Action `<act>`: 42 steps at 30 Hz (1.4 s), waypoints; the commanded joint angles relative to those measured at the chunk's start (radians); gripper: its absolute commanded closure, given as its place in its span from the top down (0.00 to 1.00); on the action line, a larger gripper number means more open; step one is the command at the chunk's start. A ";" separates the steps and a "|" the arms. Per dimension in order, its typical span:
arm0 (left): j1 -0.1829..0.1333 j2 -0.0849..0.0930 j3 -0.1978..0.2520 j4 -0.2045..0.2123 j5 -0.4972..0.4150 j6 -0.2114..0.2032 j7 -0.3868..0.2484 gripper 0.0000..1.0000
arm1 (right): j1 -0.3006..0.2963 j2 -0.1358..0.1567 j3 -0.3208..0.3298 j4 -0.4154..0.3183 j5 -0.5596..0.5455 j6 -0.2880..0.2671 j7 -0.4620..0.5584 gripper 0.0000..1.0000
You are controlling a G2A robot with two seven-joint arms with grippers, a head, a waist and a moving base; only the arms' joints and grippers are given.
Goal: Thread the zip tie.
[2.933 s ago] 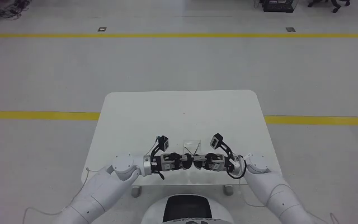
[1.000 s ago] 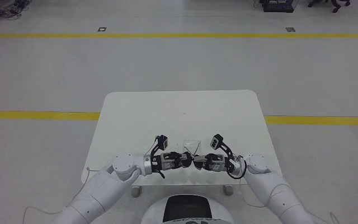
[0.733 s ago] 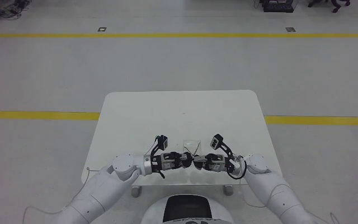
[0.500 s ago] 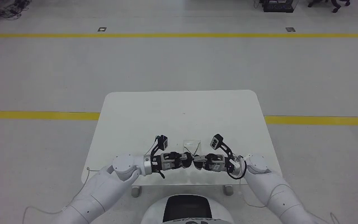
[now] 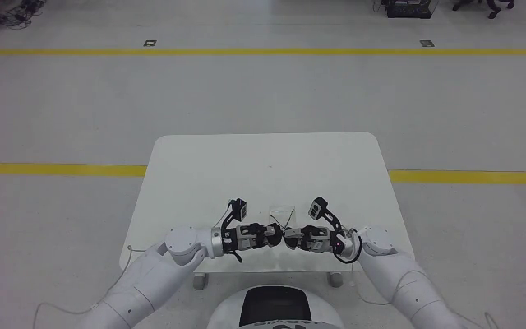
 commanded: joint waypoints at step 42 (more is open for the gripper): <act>0.131 0.044 -0.219 -0.077 0.172 -0.199 0.179 0.00 | -0.008 0.023 0.078 -0.080 -0.096 -0.049 -0.131 1.00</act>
